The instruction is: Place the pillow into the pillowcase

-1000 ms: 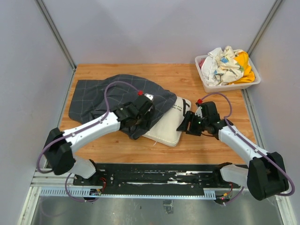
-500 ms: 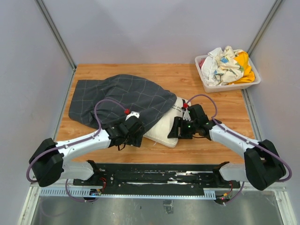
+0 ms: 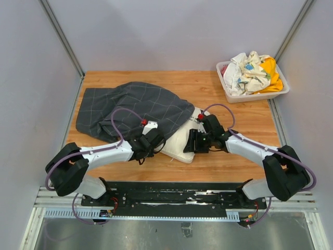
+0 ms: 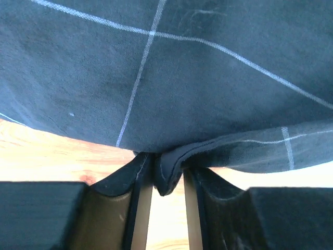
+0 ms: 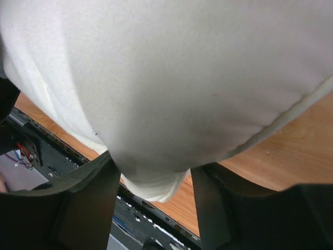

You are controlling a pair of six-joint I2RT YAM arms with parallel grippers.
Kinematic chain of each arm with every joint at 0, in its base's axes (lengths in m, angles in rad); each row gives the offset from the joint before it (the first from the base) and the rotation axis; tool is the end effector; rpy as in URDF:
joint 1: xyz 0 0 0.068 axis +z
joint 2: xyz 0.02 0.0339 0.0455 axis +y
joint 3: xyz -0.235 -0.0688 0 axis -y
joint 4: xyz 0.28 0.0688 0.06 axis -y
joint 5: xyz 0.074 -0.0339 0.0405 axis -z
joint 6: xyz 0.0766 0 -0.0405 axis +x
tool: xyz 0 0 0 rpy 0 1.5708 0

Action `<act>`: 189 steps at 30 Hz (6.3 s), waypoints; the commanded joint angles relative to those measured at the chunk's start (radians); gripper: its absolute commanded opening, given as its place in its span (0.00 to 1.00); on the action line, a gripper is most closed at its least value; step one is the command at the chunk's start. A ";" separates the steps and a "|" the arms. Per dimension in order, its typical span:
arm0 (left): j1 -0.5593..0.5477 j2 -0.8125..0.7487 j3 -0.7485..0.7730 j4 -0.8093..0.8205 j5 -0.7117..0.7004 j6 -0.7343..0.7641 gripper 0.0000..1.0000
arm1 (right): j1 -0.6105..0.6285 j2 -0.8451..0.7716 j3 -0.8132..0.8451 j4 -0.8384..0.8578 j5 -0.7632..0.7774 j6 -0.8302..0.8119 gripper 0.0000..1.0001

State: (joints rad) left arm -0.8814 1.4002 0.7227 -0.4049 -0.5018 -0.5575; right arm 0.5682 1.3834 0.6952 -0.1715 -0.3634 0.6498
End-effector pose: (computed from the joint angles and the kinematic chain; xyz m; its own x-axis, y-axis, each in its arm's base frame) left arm 0.2206 -0.2097 0.0917 -0.7586 0.1911 -0.6229 0.1551 0.9815 0.1122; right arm 0.2598 0.1982 0.1026 -0.9311 0.0765 -0.3567 -0.1698 0.7745 0.6093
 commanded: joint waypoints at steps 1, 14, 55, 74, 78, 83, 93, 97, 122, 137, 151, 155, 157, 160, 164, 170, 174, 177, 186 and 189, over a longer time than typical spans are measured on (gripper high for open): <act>-0.007 0.011 0.030 0.033 -0.065 -0.015 0.24 | 0.022 0.026 0.019 0.027 0.076 0.000 0.44; -0.007 -0.122 0.440 -0.459 -0.075 0.021 0.00 | 0.075 -0.182 0.150 -0.192 -0.075 -0.014 0.01; 0.113 0.691 1.521 -0.274 0.275 0.408 0.00 | -0.388 -0.141 -0.193 0.808 -0.311 1.165 0.01; 0.225 0.532 1.414 -0.185 0.280 0.396 0.47 | -0.585 0.035 0.115 0.401 -0.348 0.780 0.63; 0.233 0.470 1.255 -0.145 0.165 0.442 0.51 | -0.587 0.016 0.216 0.140 -0.312 0.600 0.64; 0.240 0.466 1.117 -0.099 0.120 0.496 0.53 | -0.587 -0.021 0.302 -0.206 -0.166 0.348 0.65; 0.243 0.577 1.043 -0.036 0.167 0.558 0.55 | -0.585 -0.087 0.249 -0.235 -0.137 0.257 0.66; 0.242 0.661 1.097 -0.055 0.177 0.557 0.55 | -0.583 -0.076 0.231 -0.227 -0.170 0.244 0.66; 0.242 0.798 1.109 -0.069 -0.026 0.588 0.30 | -0.582 -0.026 0.263 -0.243 -0.215 0.191 0.66; 0.221 0.682 1.238 -0.197 0.120 0.500 0.00 | -0.366 0.109 0.332 -0.184 -0.242 0.133 0.67; 0.214 0.598 1.112 -0.190 0.288 0.427 0.00 | -0.182 0.385 0.436 -0.030 -0.053 0.265 0.73; 0.214 0.609 1.155 -0.222 0.343 0.409 0.00 | -0.142 0.485 0.466 0.093 -0.039 0.330 0.26; 0.214 0.611 1.178 -0.245 0.377 0.393 0.00 | -0.140 0.517 0.477 0.160 -0.060 0.363 0.06; 0.214 0.605 1.229 -0.307 0.430 0.357 0.00 | -0.140 0.503 0.503 0.214 -0.079 0.361 0.01; 0.208 0.563 1.263 -0.358 0.510 0.286 0.00 | -0.155 0.439 0.550 0.223 -0.087 0.338 0.01; 0.192 0.469 1.295 -0.399 0.598 0.199 0.00 | -0.194 0.323 0.574 0.228 -0.120 0.352 0.01; 0.178 0.411 1.324 -0.417 0.644 0.162 0.00 | -0.199 0.251 0.577 0.220 -0.108 0.354 0.01; 0.161 0.377 1.332 -0.411 0.698 0.128 0.00 | -0.198 0.238 0.592 0.223 -0.106 0.358 0.01; 0.108 0.295 1.308 -0.373 0.766 0.052 0.00 | -0.171 0.303 0.554 0.274 -0.076 0.355 0.01; 0.100 0.273 1.292 -0.355 0.788 0.034 0.00 | -0.157 0.352 0.550 0.278 -0.061 0.357 0.01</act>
State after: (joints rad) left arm -0.7254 1.7737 2.0071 -0.8192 0.0982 -0.4515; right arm 0.3794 1.6745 1.2476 -0.0380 -0.4995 0.9924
